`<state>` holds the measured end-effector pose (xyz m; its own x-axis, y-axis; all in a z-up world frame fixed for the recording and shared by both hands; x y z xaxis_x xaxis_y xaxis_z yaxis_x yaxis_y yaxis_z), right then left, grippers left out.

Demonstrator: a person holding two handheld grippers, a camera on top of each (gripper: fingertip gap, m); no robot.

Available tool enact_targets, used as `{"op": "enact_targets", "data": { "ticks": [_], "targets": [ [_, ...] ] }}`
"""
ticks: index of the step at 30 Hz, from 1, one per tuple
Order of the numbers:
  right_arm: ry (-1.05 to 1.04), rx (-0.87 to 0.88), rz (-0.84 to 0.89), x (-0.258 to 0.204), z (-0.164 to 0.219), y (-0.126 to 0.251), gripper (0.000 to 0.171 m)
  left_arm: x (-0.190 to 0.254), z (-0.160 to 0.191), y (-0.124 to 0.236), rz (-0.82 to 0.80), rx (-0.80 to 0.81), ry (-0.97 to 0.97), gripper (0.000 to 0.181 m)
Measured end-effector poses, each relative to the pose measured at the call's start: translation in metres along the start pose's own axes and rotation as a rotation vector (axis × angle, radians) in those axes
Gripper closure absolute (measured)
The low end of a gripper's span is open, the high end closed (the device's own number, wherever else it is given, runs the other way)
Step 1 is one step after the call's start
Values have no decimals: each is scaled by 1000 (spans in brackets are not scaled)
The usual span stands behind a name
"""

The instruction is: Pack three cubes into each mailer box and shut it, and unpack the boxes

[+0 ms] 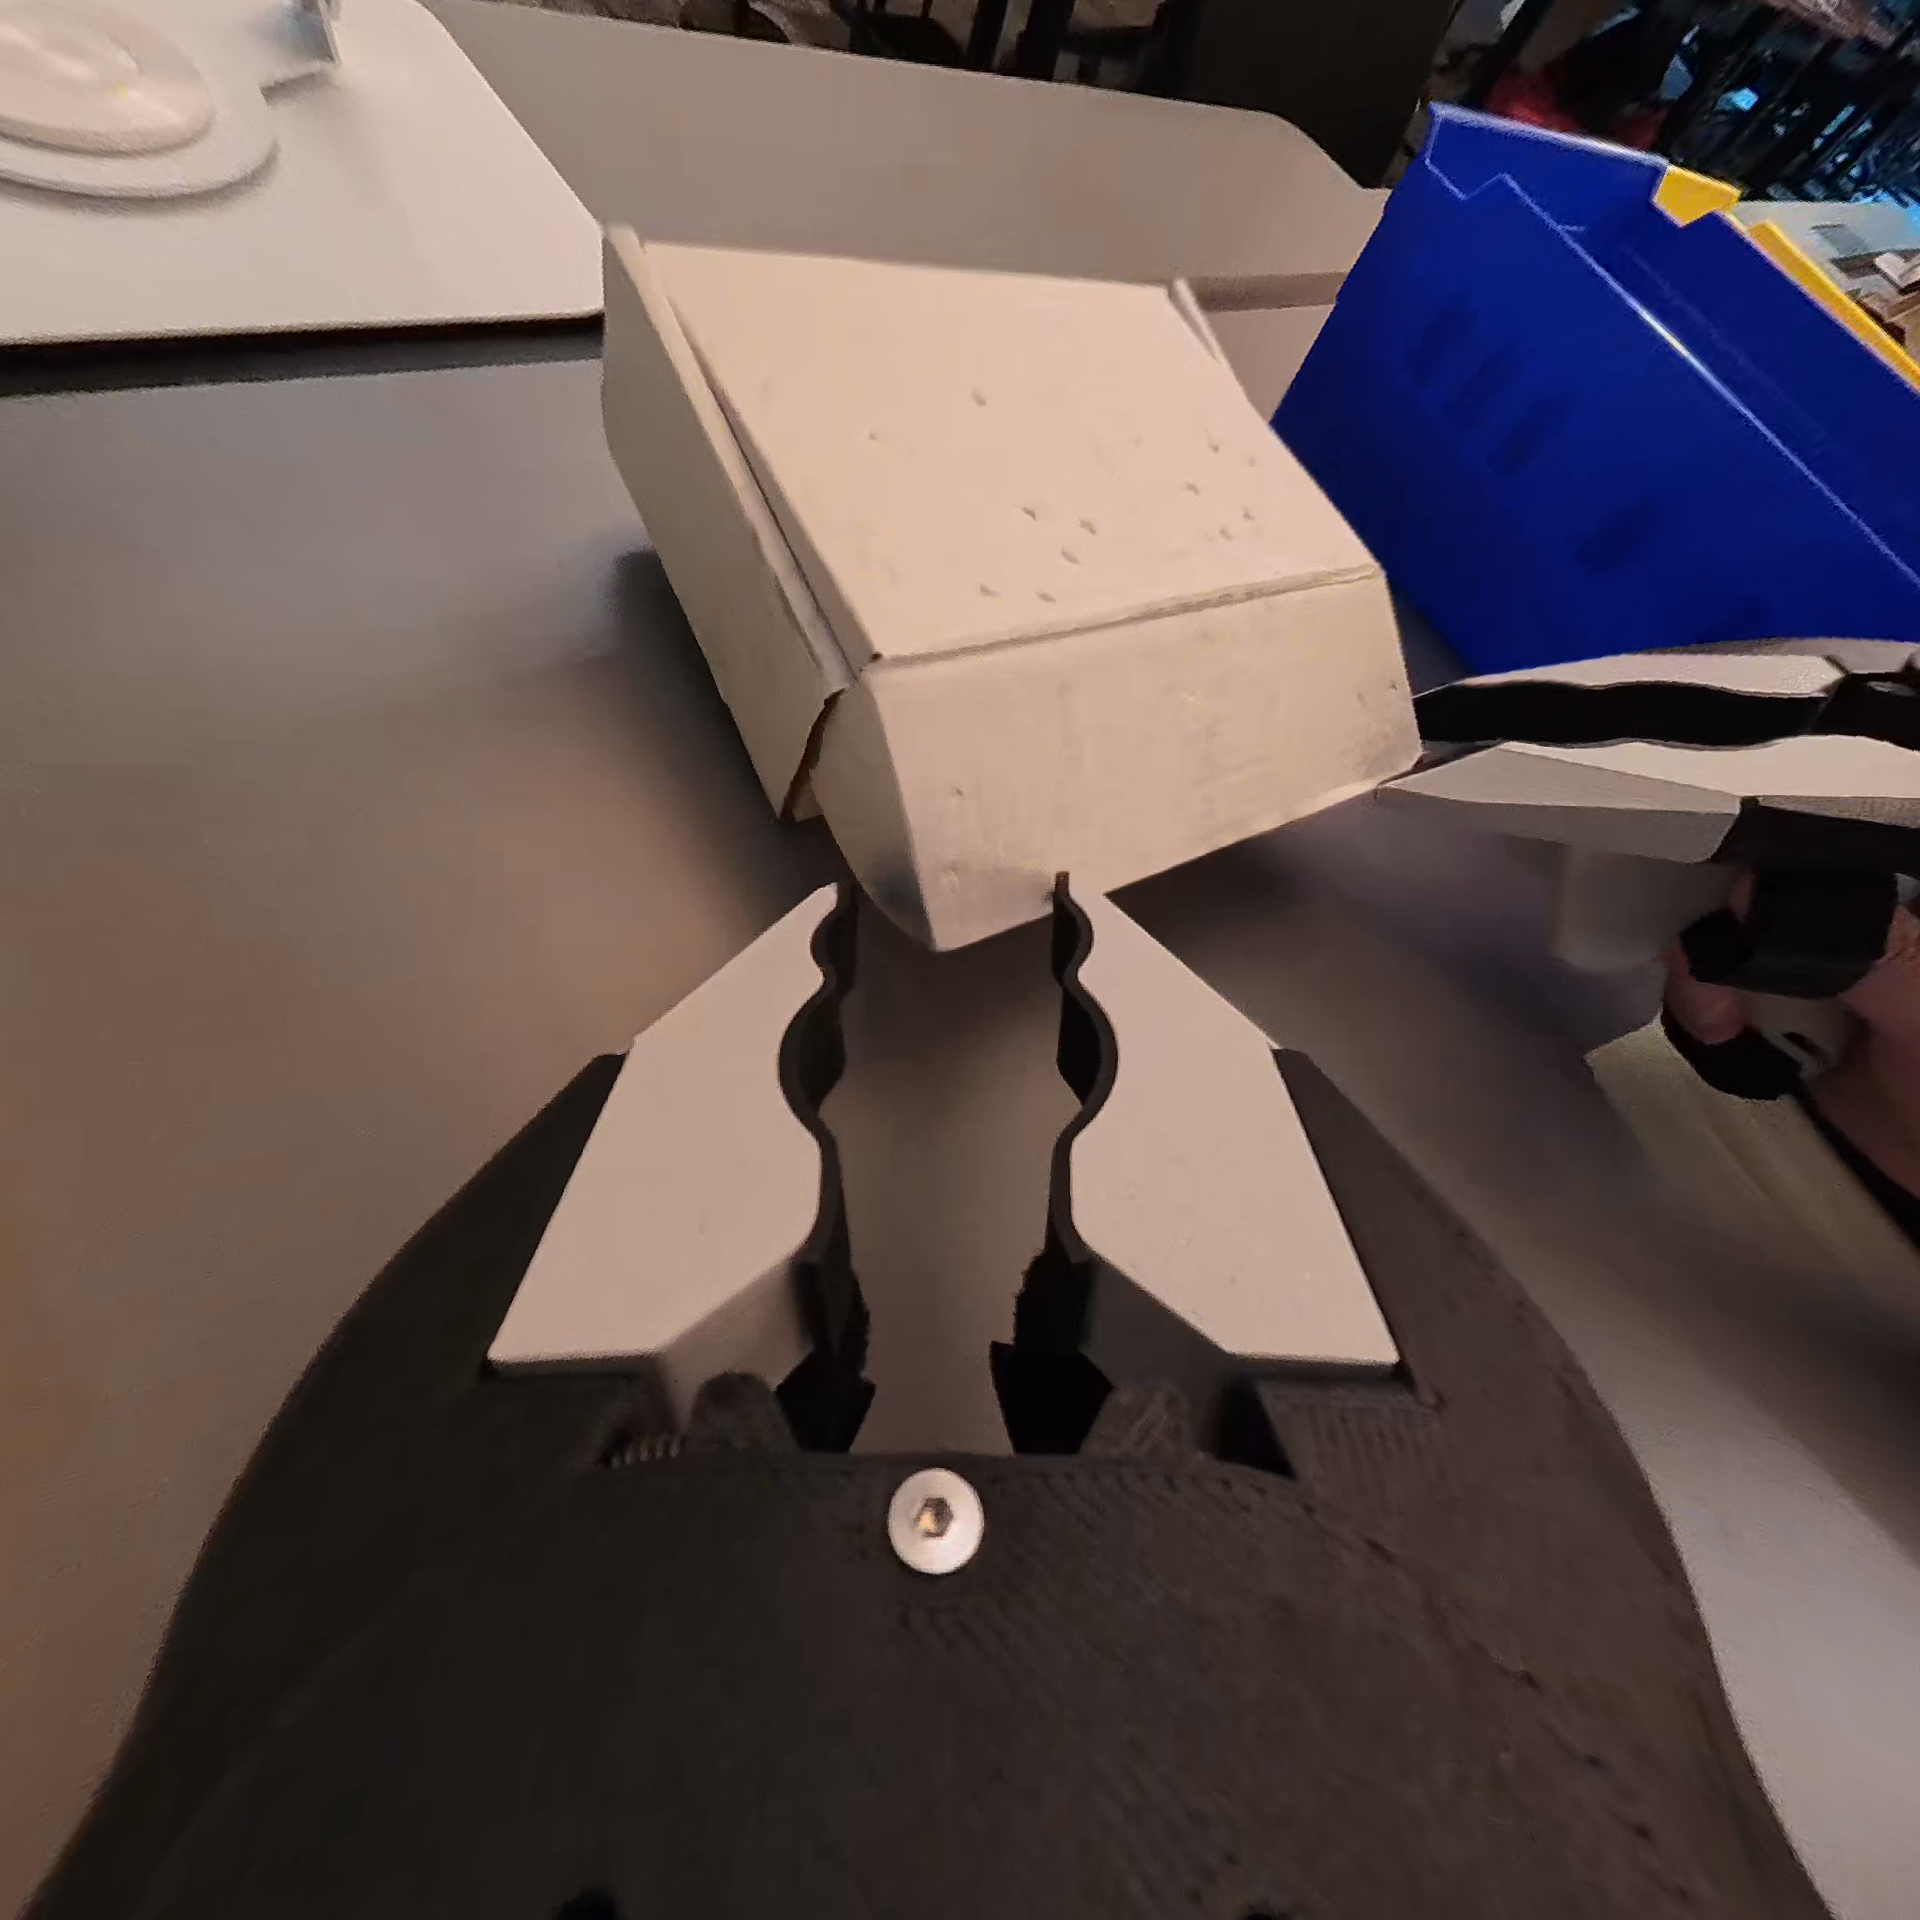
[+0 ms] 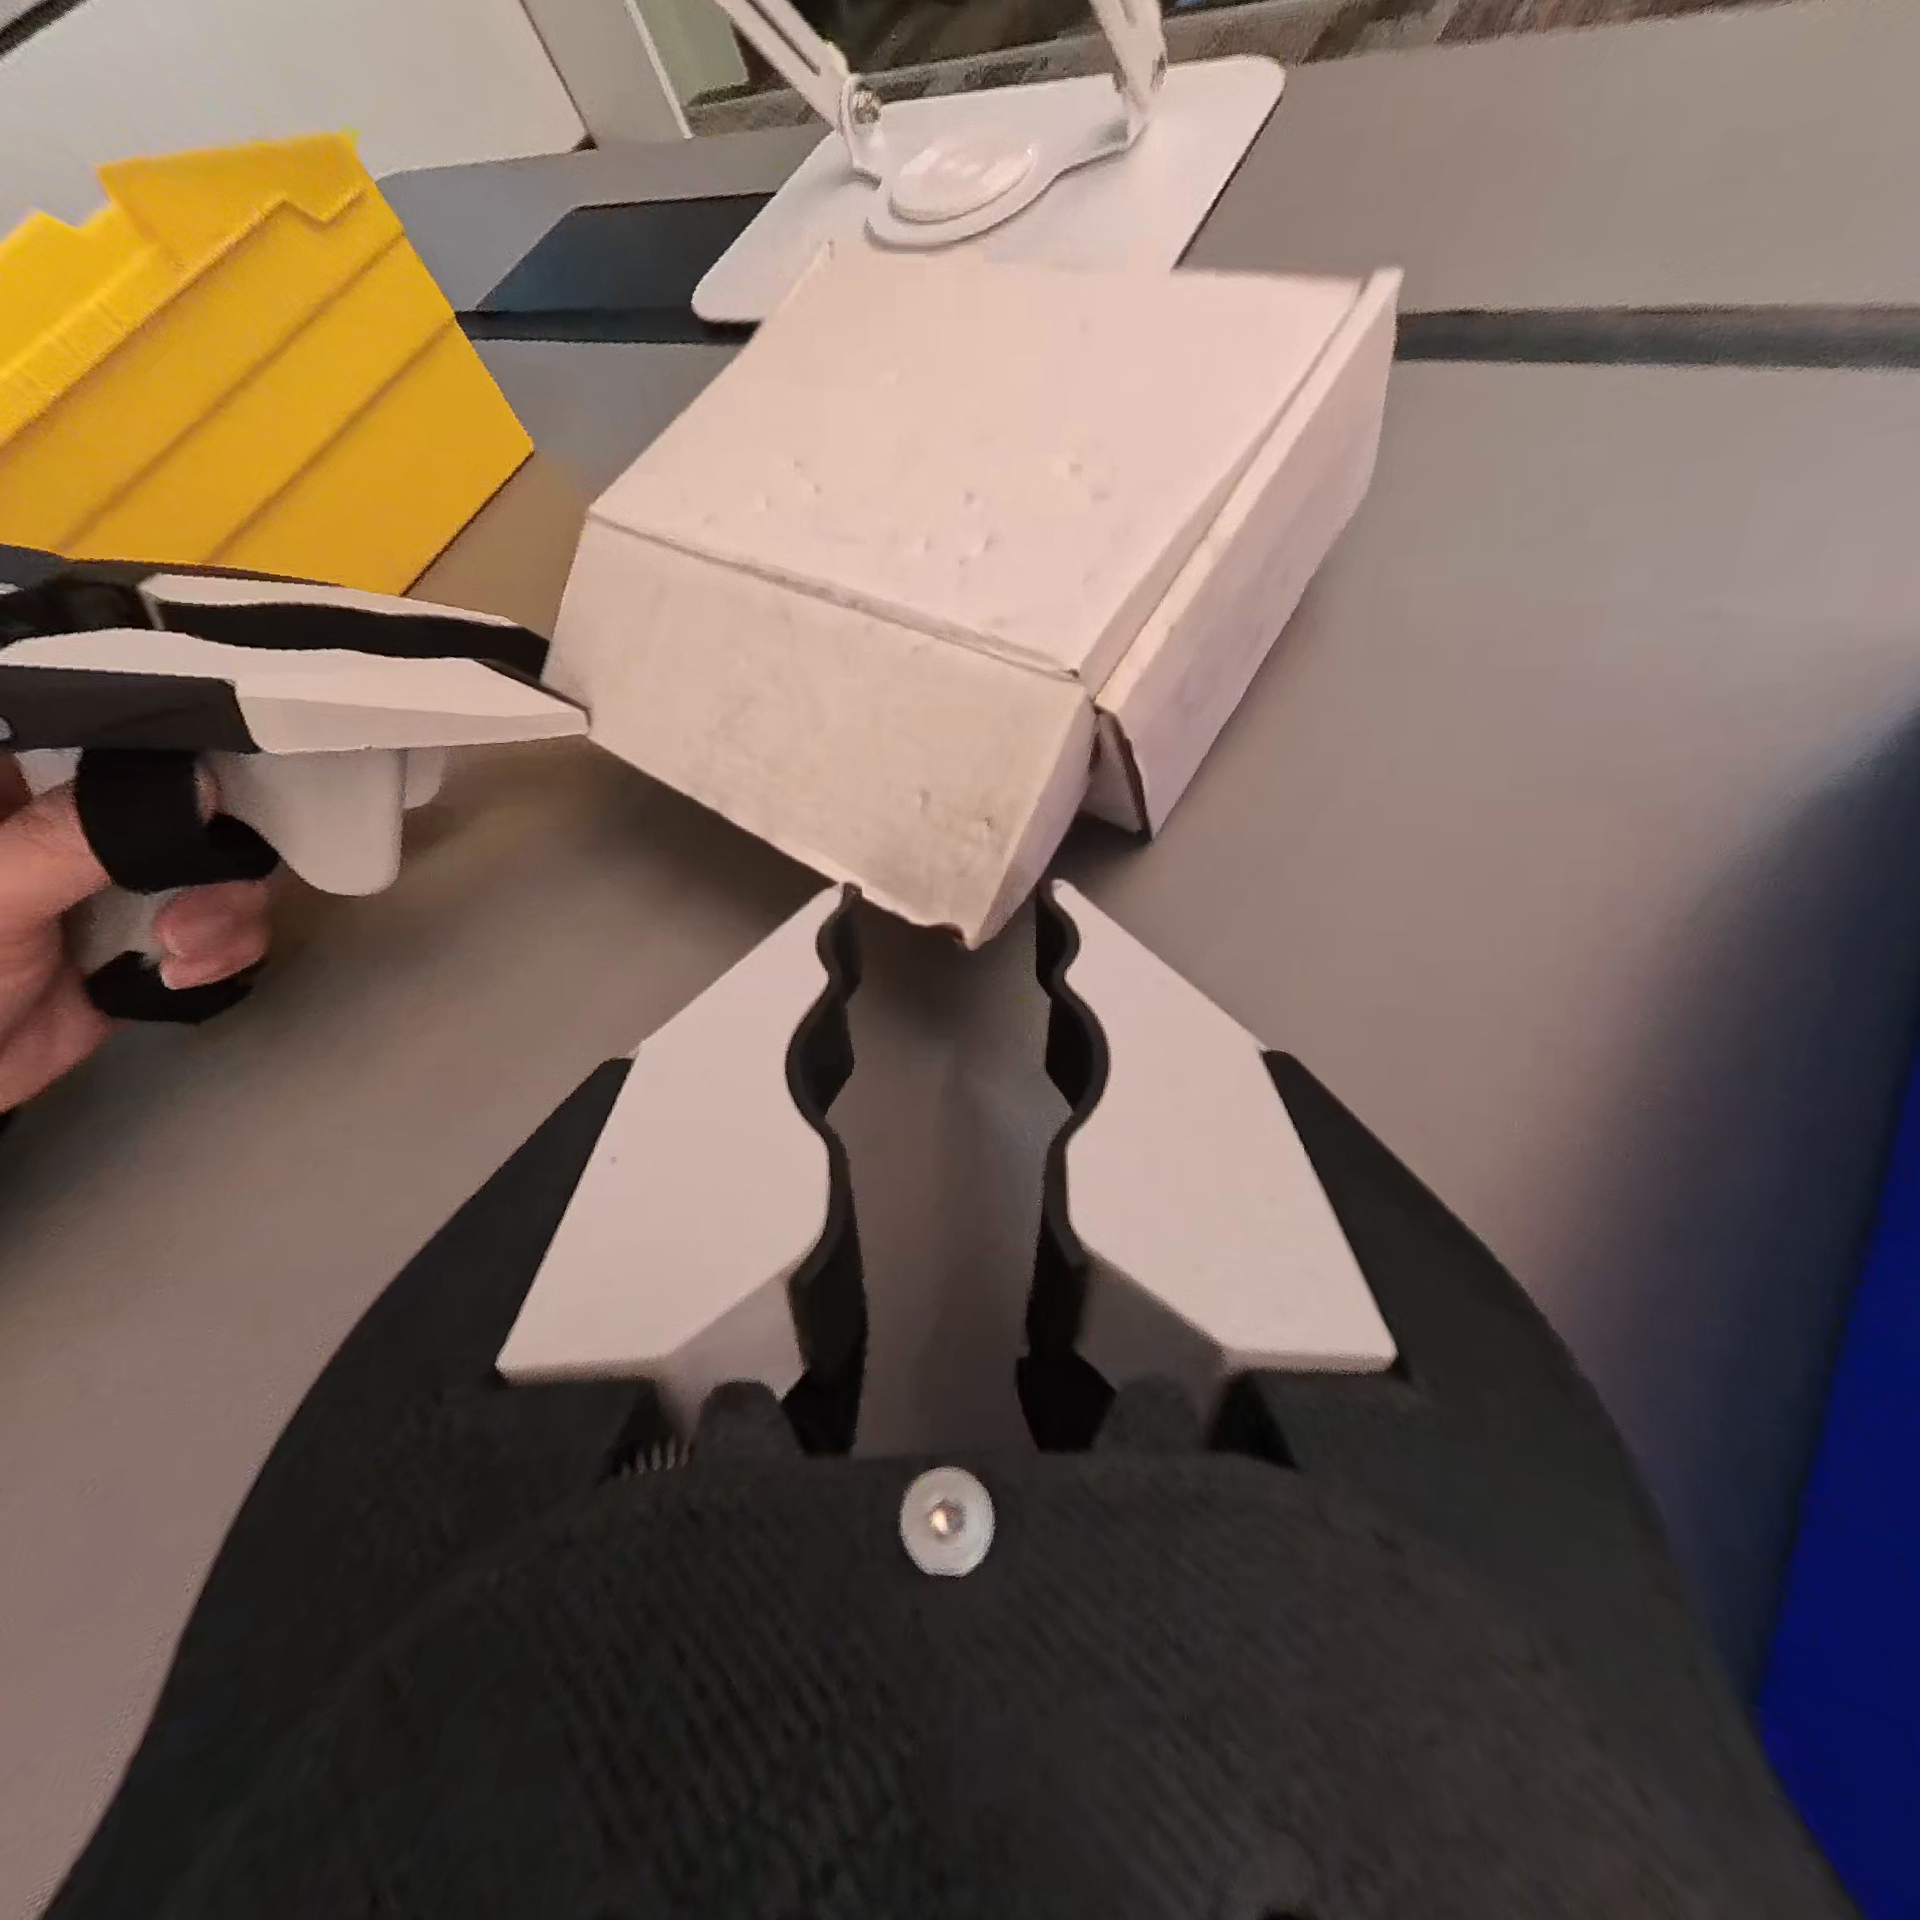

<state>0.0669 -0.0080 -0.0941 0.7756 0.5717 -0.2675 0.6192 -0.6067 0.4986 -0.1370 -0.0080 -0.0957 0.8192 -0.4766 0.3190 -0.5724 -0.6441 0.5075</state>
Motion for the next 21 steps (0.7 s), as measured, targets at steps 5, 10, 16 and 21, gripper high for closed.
{"op": "enact_targets", "data": {
  "ticks": [5,10,16,21],
  "targets": [
    [29,51,-35,-4,-5,-1,119,-4,-4,4,4,37,13,142],
    [106,88,4,-6,-8,-1,119,-8,-11,5,42,91,25,138],
    [81,117,-6,-1,-13,-4,115,-13,-17,-2,91,98,46,138],
    [23,73,-68,2,-10,-13,111,-13,-13,-9,147,57,52,144]
  ]
}}
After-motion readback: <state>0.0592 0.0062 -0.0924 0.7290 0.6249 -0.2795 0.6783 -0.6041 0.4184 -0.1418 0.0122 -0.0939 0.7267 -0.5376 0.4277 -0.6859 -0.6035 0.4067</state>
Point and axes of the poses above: each gripper's, where its closed fingertips meet, y back along the fingers, z out of its underside, x = y × z across the jaws, the point moved 7 cm from there along y, back along the fingers, and after that the axes turned 1 degree about -x, right-handed, at the moved point
